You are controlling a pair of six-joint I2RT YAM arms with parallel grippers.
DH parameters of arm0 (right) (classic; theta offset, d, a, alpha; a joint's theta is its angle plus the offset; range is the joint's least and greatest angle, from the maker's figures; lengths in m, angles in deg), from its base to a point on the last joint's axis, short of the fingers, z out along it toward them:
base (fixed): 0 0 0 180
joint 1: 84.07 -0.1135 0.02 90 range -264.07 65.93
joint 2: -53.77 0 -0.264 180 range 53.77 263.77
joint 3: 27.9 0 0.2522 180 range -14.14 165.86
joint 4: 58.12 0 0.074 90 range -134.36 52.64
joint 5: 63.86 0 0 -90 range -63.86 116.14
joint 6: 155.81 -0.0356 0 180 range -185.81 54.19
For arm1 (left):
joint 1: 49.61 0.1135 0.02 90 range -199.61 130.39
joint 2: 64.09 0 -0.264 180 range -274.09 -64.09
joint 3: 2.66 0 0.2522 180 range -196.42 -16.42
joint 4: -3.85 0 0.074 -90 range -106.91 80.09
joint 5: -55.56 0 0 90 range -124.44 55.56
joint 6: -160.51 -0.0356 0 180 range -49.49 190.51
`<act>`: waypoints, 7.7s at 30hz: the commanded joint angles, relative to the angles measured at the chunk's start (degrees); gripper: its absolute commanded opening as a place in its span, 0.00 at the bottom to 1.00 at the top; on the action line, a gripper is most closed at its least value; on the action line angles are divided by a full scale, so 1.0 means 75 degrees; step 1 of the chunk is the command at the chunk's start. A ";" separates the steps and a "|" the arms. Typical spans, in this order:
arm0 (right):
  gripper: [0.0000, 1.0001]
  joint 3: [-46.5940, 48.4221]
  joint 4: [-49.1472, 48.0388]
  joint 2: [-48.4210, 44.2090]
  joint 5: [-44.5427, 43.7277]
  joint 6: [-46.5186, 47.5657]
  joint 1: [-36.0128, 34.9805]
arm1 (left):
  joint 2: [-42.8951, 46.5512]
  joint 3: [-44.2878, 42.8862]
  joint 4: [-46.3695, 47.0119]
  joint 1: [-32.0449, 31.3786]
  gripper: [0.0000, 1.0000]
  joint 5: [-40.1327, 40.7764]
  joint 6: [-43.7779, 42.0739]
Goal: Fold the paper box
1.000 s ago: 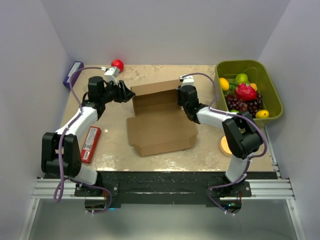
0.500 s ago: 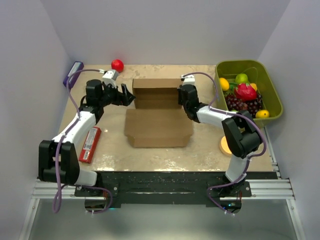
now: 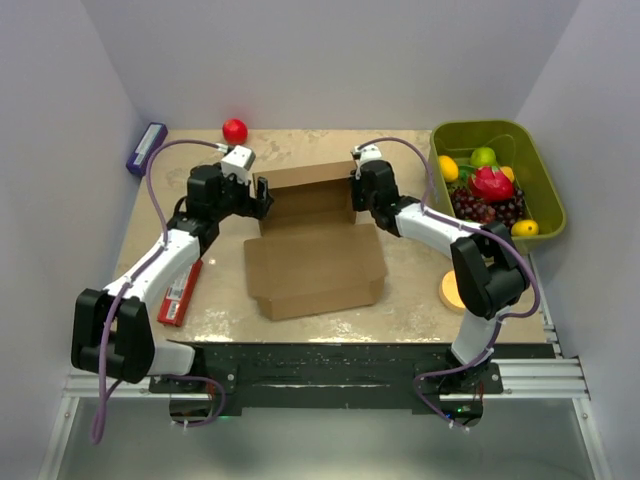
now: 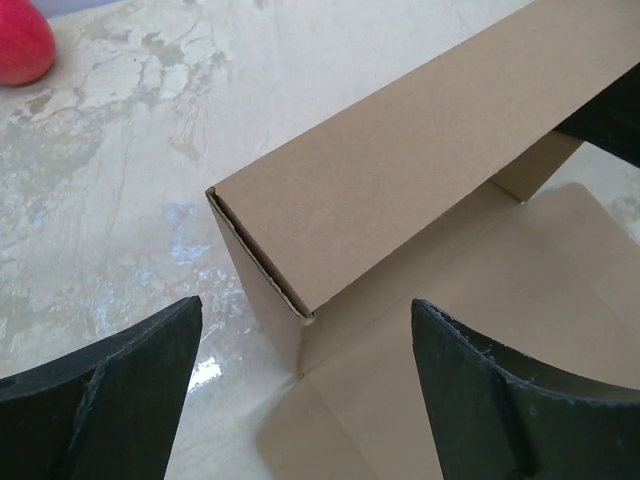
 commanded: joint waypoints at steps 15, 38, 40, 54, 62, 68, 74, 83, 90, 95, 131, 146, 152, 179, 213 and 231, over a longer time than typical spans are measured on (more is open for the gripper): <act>0.00 0.0527 0.0680 0.0162 -0.0294 -0.0574 -0.0048 | -0.0557 0.0003 0.0150 -0.0546 0.29 0.2306 0.0115; 0.00 0.1124 0.1605 0.0619 -0.4351 -0.1922 -0.0459 | -0.0241 0.0167 0.0326 -0.0816 0.03 0.2763 0.0291; 0.00 0.1089 0.1547 0.0655 -0.4515 -0.1933 -0.0459 | -0.0241 0.0155 0.0326 -0.0828 0.03 0.2705 0.0302; 0.00 0.0644 0.0891 0.0655 -0.4751 -0.1676 -0.0494 | -0.0276 0.0120 0.0326 -0.0828 0.07 0.2564 0.0361; 0.00 0.1335 0.1592 0.0854 -0.2211 -0.0891 -0.0470 | 0.0086 0.0015 0.0220 -0.0828 0.70 0.2283 0.0221; 0.39 0.1699 0.2285 0.0714 -0.1153 -0.0597 -0.0459 | 0.1035 0.0084 -0.0155 -0.0828 0.86 0.2048 -0.0644; 0.73 0.1406 0.2378 -0.0164 0.0019 -0.0422 -0.0459 | 0.1657 0.0296 0.0219 -0.0828 0.88 0.1486 -0.1490; 0.83 0.0516 0.2706 -0.2039 0.1167 -0.0785 -0.0085 | 0.0780 -0.0873 -0.0037 -0.1576 0.86 0.1649 -0.2075; 0.85 -0.0421 0.2788 -0.3550 0.1907 -0.0950 0.1263 | -0.0906 -0.1952 -0.0037 -0.3017 0.91 0.2773 -0.3435; 0.87 -0.0516 0.3058 -0.4091 0.1965 -0.0762 0.1416 | -0.2347 -0.2937 -0.0248 -0.3510 0.92 0.3757 -0.4196; 0.84 -0.0118 0.4300 -0.5521 0.2844 -0.1101 0.1534 | -0.4823 -0.4720 -0.1839 -0.2247 0.11 0.6690 -0.2828; 0.87 -0.0866 0.4347 -0.5205 0.3571 -0.1265 0.1534 | -0.4542 -0.3876 -0.3283 -0.0465 0.09 0.4486 -0.0975; 0.87 -0.1429 0.3821 -0.5112 0.3980 -0.1569 0.1522 | -0.4342 -0.3700 -0.3307 -0.0418 0.09 0.4228 -0.0846; 0.03 0.0148 0.3560 -0.3272 0.5093 -0.0260 0.1534 | -0.1520 -0.2082 -0.3611 -0.0406 0.81 0.1755 -0.0015; 0.00 0.4710 0.8448 -0.0834 0.7485 0.4359 0.1440 | -0.1669 -0.4954 -0.3120 0.0473 1.00 -0.3762 -0.2369; 0.00 0.4605 0.8461 -0.0857 0.7380 0.4454 0.1428 | -0.2456 -0.4720 -0.2733 0.0485 0.42 -0.5557 -0.1936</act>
